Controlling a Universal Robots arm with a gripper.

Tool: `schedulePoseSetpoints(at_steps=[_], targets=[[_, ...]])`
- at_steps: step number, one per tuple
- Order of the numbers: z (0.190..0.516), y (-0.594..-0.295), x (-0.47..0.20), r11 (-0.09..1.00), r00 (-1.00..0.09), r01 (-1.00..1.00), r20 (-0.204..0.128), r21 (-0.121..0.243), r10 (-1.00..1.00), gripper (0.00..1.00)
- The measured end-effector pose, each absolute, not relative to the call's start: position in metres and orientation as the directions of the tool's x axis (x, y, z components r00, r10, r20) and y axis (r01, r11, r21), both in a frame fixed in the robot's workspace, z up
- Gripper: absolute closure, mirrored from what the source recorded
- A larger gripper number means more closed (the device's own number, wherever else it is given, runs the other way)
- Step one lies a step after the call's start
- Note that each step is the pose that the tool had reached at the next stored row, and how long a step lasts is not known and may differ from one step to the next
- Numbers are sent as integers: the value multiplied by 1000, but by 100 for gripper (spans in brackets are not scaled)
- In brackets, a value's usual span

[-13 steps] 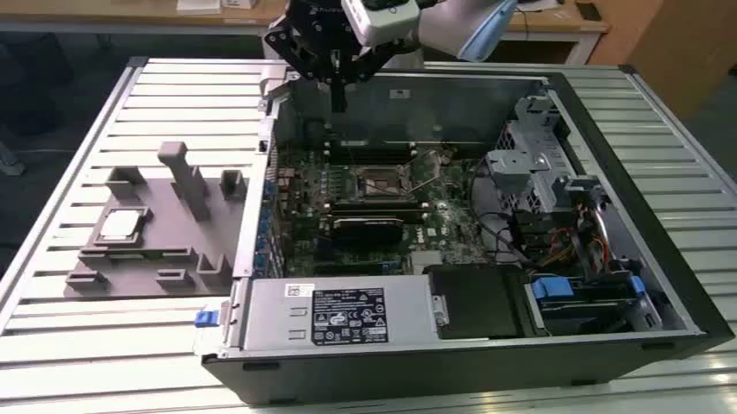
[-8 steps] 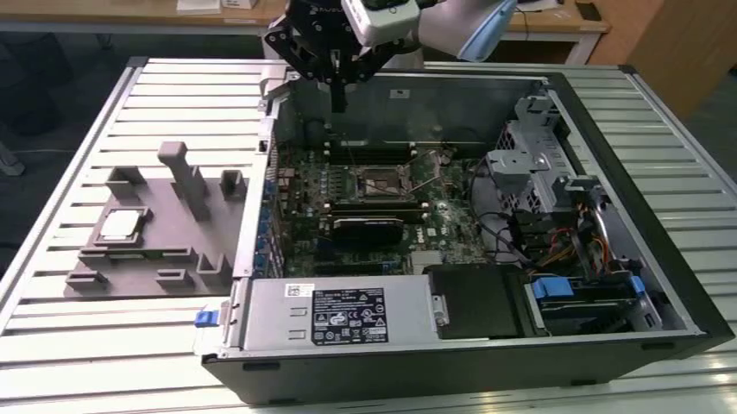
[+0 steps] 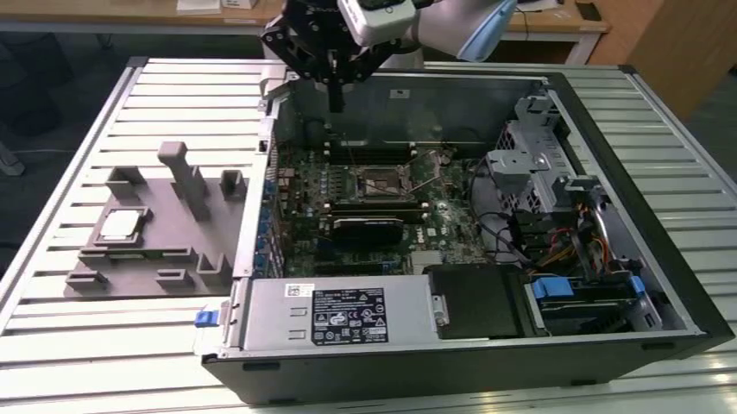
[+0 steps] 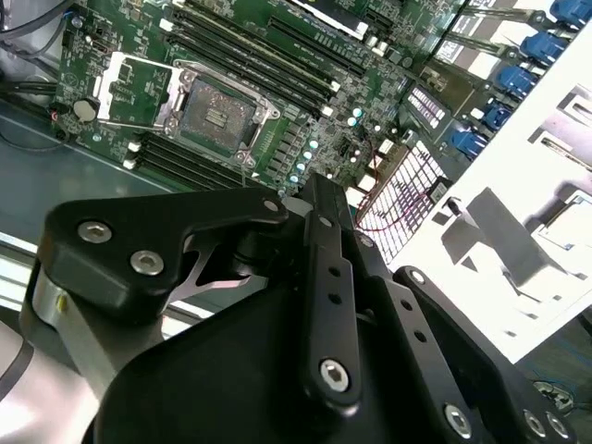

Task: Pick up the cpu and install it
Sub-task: 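Reach for the cpu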

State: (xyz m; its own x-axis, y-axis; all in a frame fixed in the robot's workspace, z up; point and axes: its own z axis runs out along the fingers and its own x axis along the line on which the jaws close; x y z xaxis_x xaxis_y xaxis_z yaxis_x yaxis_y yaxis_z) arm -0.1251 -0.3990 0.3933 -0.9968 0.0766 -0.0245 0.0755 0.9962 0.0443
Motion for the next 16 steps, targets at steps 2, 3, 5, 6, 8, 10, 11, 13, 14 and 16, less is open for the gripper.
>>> schedulePoseSetpoints(at_steps=[2, 3, 5, 6, 8, 10, 11, 13, 14, 16], targets=[[393, -399, -127, 996, -997, 76, -24, 44, 77, 89], [393, -399, -129, 996, -997, 76, -24, 44, 77, 89], [393, -399, -132, 996, -997, 76, -25, 44, 77, 89], [393, -399, -134, 996, -997, 76, -24, 44, 77, 89], [393, -399, -138, 996, -997, 76, -24, 44, 77, 89], [393, -399, -142, 996, -997, 76, -24, 44, 77, 89], [393, -399, -144, 996, -997, 76, -24, 44, 77, 89], [393, -399, -148, 996, -997, 76, -24, 44, 77, 89], [393, -399, -150, 996, -997, 76, -24, 44, 77, 89], [393, -399, -154, 996, -997, 76, -24, 44, 77, 89]])
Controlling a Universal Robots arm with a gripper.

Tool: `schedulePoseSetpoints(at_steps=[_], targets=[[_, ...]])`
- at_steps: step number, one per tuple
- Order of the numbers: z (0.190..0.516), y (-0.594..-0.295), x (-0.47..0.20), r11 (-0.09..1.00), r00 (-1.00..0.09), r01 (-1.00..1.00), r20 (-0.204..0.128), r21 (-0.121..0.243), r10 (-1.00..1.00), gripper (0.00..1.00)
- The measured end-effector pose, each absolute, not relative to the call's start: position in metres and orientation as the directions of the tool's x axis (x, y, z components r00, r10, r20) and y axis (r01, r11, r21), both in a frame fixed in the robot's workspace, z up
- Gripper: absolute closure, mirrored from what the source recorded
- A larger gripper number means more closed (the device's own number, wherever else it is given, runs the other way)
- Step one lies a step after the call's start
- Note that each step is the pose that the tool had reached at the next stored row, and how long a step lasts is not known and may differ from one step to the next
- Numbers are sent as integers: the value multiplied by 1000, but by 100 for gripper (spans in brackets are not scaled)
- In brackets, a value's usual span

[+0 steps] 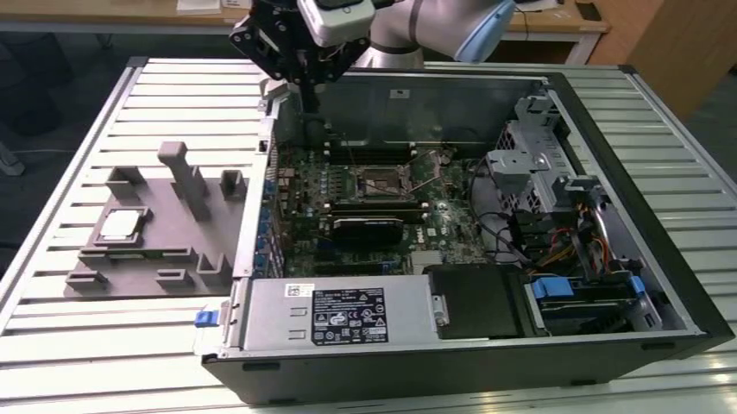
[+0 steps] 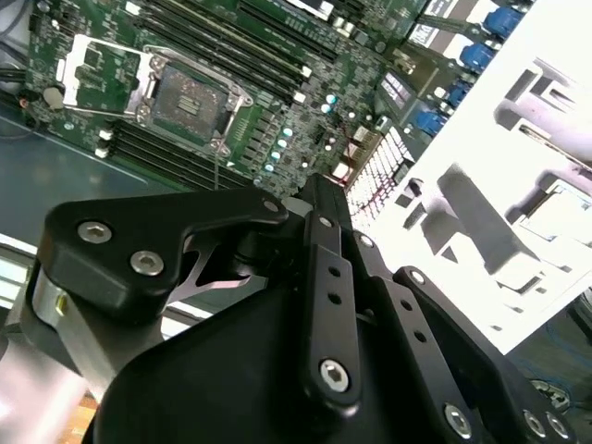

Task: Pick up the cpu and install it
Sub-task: 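Reach for the cpu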

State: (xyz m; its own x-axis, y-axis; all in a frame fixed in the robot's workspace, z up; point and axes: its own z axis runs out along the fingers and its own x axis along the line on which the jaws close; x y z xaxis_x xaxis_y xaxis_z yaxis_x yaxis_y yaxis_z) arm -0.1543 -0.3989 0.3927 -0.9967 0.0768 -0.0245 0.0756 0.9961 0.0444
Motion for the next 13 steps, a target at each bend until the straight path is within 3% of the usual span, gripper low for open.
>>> schedulePoseSetpoints(at_steps=[13], targets=[[392, -399, -174, 996, -997, 76, -24, 44, 77, 89]])
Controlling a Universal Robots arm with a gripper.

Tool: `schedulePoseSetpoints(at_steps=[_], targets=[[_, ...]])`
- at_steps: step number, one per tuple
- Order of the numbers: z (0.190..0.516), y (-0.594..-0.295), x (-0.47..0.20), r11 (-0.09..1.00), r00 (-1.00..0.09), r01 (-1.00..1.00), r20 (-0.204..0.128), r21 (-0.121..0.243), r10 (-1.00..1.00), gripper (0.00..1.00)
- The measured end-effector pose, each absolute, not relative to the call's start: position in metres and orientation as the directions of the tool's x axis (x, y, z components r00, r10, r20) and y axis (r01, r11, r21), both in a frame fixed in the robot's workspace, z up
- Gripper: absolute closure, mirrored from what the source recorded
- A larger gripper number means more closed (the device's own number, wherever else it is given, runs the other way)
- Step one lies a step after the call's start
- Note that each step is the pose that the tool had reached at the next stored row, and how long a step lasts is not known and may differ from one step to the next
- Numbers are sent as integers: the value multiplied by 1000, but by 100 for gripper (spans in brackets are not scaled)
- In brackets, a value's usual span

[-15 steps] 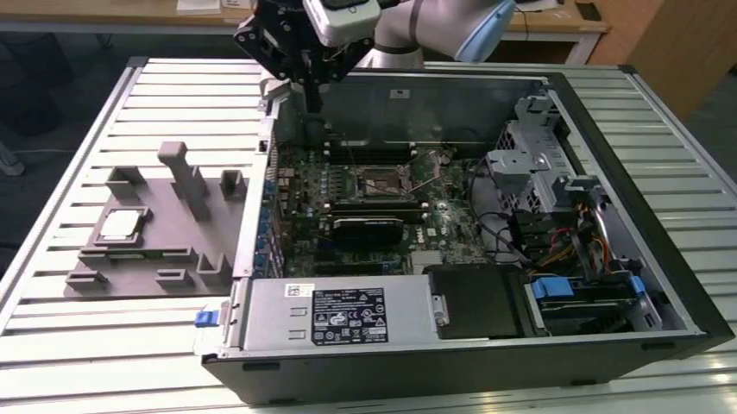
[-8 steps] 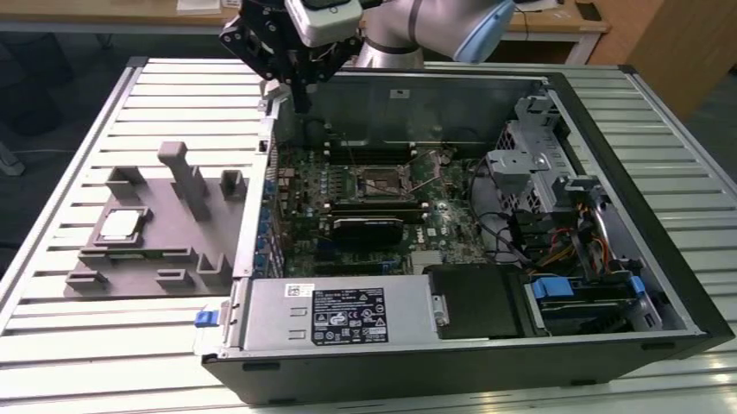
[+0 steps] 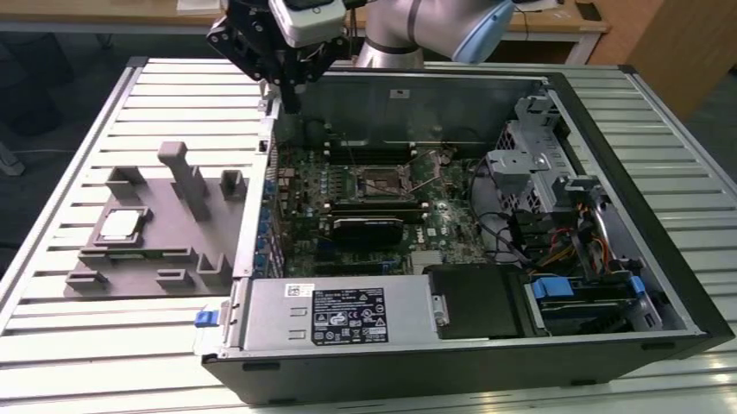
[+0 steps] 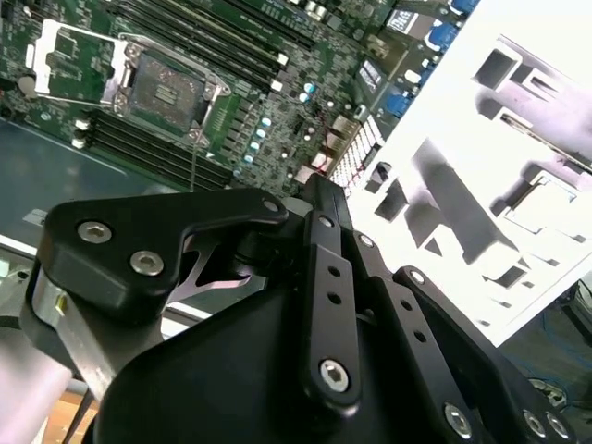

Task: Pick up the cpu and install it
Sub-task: 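Reach for the cpu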

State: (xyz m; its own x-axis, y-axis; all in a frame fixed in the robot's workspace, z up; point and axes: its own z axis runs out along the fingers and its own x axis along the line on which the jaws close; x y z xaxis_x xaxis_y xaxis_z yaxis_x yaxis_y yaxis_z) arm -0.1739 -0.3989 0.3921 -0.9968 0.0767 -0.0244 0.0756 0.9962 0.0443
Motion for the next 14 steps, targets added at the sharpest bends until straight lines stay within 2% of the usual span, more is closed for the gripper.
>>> schedulePoseSetpoints(at_steps=[14], targets=[[390, -399, -209, 996, -997, 76, -24, 44, 77, 89]])
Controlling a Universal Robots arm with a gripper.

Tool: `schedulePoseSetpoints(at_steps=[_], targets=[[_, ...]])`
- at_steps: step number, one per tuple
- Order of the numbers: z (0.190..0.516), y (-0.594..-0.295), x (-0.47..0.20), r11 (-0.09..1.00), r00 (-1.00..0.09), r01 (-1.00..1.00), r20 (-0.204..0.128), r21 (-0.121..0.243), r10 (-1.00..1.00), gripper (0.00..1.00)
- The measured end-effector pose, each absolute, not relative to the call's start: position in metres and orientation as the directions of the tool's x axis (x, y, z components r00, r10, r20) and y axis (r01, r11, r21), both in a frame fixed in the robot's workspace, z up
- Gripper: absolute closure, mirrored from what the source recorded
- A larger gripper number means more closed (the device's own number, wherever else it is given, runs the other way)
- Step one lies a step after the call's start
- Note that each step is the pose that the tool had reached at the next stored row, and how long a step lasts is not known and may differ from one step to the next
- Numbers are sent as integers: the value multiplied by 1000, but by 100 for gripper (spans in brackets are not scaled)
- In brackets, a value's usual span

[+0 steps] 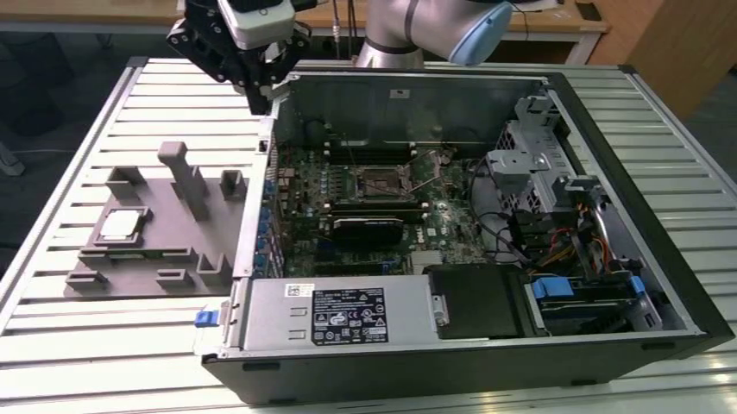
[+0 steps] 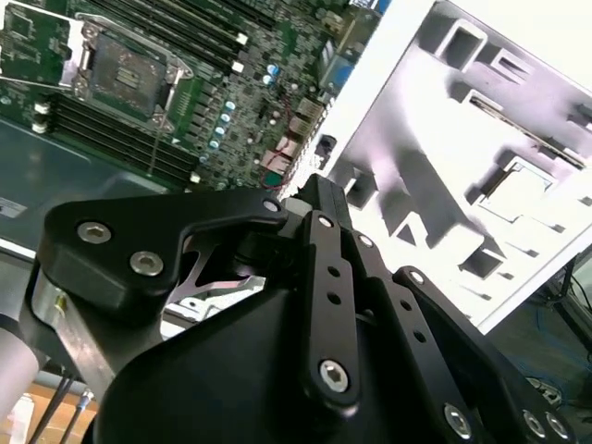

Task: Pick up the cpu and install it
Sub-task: 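Reach for the cpu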

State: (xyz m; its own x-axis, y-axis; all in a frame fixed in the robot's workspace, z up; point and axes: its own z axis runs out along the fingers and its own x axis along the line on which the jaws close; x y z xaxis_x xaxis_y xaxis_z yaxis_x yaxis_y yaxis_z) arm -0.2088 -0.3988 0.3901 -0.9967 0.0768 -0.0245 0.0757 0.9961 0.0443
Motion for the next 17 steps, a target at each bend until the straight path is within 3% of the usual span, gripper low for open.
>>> schedulePoseSetpoints(at_steps=[17], targets=[[381, -396, -254, 996, -997, 76, -24, 44, 77, 89]])
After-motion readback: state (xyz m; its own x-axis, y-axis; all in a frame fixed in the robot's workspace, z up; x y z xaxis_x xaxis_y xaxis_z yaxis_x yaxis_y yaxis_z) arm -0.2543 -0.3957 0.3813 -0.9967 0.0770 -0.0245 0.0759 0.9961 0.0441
